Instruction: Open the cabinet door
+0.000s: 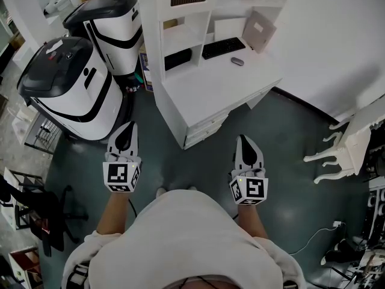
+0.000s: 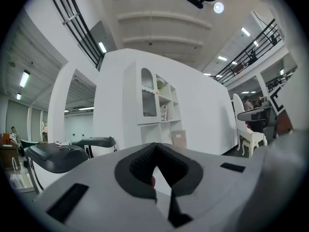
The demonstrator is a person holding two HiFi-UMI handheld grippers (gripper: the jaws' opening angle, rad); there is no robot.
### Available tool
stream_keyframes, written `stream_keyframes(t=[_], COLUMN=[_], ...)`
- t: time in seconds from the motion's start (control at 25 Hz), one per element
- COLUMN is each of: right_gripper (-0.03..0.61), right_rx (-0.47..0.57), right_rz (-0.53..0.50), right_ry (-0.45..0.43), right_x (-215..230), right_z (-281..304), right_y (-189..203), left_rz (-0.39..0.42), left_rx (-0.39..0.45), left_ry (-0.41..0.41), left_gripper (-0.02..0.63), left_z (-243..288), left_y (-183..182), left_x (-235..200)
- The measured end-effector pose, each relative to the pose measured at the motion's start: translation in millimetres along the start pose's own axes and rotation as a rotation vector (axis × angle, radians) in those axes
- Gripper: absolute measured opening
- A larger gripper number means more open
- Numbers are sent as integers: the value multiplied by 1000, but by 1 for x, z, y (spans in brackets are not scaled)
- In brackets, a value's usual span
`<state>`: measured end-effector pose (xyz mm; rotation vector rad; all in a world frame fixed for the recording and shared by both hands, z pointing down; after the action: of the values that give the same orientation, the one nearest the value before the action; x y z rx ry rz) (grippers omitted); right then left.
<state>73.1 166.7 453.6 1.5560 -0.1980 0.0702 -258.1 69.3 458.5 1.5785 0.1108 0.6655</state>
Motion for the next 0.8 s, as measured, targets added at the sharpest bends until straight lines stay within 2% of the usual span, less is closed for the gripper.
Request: stream_keyframes(t=[0.8], right_gripper=[3], right_rx=[1], right_rz=[43], right_ry=[-77], right_x=[62], right_z=[10], right_y=[-5], left_rz=[14], left_rx=[-33], left_ry=[-58], left_gripper=[-2], left_z=[20], left_y=[-20], left_x=[46])
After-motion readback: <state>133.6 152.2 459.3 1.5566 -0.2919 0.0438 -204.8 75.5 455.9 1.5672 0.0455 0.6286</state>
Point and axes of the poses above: the fingertips, and each gripper's own axes: z forward along the fingers, x to its right, y out of its underside, the point moved 4 cm from there along -z, backward along the fingers, and after that the axes turned 14 degrees about z, right-handed, at the moved point
